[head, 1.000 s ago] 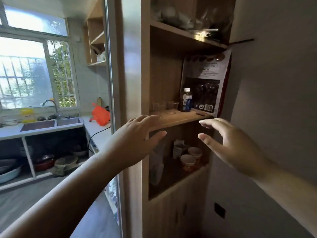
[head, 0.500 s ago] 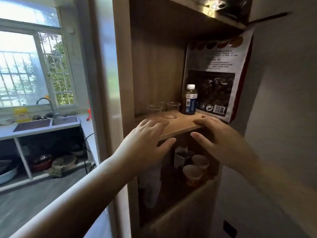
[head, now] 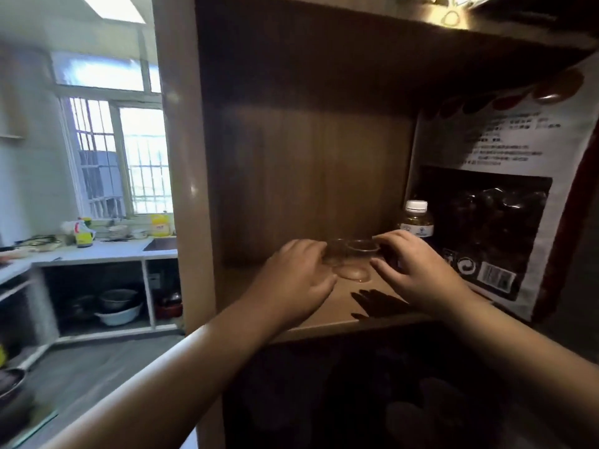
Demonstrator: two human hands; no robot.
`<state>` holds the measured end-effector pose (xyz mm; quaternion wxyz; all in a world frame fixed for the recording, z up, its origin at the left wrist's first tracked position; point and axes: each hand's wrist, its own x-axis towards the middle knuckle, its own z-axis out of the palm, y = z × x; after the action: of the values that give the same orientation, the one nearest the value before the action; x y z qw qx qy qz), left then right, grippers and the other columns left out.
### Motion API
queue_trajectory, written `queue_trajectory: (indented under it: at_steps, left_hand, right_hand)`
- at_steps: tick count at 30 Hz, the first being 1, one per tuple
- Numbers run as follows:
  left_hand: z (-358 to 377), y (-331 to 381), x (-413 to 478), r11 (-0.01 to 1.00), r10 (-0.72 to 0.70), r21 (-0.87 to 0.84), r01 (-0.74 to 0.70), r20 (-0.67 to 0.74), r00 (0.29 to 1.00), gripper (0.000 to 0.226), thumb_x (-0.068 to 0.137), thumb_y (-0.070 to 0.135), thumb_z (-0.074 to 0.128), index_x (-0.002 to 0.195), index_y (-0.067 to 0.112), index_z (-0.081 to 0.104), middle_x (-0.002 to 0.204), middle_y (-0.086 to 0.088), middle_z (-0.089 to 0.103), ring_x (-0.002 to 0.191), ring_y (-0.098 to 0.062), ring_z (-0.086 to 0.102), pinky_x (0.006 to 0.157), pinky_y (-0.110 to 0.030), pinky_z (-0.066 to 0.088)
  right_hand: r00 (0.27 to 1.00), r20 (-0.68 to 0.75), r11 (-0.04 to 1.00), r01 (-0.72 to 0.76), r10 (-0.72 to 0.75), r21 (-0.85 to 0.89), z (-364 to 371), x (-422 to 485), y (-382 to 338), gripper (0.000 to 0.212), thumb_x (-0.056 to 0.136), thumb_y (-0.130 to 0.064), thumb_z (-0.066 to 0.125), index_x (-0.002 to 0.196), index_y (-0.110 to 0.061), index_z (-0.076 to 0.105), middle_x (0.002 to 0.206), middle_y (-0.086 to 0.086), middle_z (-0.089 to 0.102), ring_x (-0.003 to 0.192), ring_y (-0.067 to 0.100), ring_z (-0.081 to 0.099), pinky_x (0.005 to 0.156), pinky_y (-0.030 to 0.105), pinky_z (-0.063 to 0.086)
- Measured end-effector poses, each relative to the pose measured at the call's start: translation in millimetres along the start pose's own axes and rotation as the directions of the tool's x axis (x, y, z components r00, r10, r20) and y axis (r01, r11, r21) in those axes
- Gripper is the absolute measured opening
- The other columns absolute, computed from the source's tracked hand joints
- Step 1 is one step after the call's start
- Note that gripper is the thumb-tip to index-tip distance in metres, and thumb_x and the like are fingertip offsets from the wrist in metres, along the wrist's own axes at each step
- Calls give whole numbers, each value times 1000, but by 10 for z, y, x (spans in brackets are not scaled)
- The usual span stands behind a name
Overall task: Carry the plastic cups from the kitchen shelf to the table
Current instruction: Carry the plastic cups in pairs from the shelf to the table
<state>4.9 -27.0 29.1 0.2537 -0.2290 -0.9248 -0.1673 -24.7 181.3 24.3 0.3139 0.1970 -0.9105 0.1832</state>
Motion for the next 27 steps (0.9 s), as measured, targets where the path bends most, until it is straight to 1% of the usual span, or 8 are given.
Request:
queue_trajectory:
  at_steps: [4, 9, 13, 16, 19, 22, 24, 27]
  left_hand:
    - [159, 6, 198, 993, -111, 43, 111, -12, 994, 54, 89, 40, 51, 138, 22, 34, 143, 3, 39, 132, -13, 31, 104, -30, 28]
    - [281, -36, 346, 983, -168, 71, 167, 12, 986, 49, 89, 38, 53, 133, 24, 40, 138, 4, 44, 128, -13, 35, 101, -31, 33]
    - [342, -55, 404, 981, -185, 65, 183, 16, 983, 44, 89, 37, 51, 131, 23, 44, 133, 3, 48, 125, -13, 37, 100, -30, 36]
    - [367, -58, 432, 980, -190, 55, 189, 1, 982, 43, 90, 34, 51, 131, 22, 46, 131, 4, 50, 124, -12, 38, 98, -27, 34]
    - [385, -70, 450, 980, -194, 45, 194, -8, 981, 40, 91, 32, 50, 129, 21, 48, 129, 3, 53, 122, -11, 40, 97, -25, 34]
    - [398, -68, 455, 974, -222, 43, 221, -1, 975, 37, 92, 29, 50, 128, 20, 49, 126, 2, 55, 120, -13, 42, 94, -24, 34]
    - [413, -66, 458, 972, -232, 40, 232, -12, 973, 33, 92, 27, 50, 124, 20, 53, 120, 2, 57, 115, -13, 45, 91, -25, 37]
    - [429, -63, 449, 971, -234, 44, 236, -34, 972, 23, 91, 24, 51, 111, 20, 60, 105, 2, 62, 105, -12, 48, 80, -23, 39]
  right_hand:
    - [998, 59, 1000, 2, -4, 28, 176, 277, 272, 44, 87, -30, 58, 127, -15, 50, 126, 2, 53, 116, 15, 48, 96, 29, 41]
    - [996, 78, 998, 42, -46, 50, 346, 425, 427, 42, 87, -31, 57, 127, -19, 50, 123, -2, 54, 113, 12, 48, 92, 26, 41]
    - [994, 91, 997, 55, -60, 48, 432, 466, 518, 38, 88, -35, 55, 124, -23, 52, 119, -6, 55, 108, 8, 47, 87, 22, 40]
    - [991, 109, 996, 66, -72, 58, 467, 478, 560, 36, 89, -34, 54, 123, -23, 53, 117, -7, 56, 107, 8, 47, 86, 21, 38]
    - [989, 111, 994, 91, -96, 57, 490, 474, 586, 34, 89, -34, 53, 122, -24, 55, 114, -7, 57, 102, 6, 46, 82, 19, 37]
    - [987, 106, 992, 117, -120, 37, 484, 466, 583, 32, 89, -32, 53, 120, -23, 56, 110, -6, 59, 102, 7, 48, 79, 19, 37]
    - [986, 97, 991, 131, -133, 27, 469, 457, 567, 29, 89, -30, 54, 117, -22, 58, 108, -5, 60, 102, 9, 49, 78, 19, 38]
    - [986, 79, 989, 146, -147, 14, 449, 439, 546, 24, 88, -28, 56, 111, -21, 61, 104, -5, 62, 99, 10, 49, 77, 22, 41]
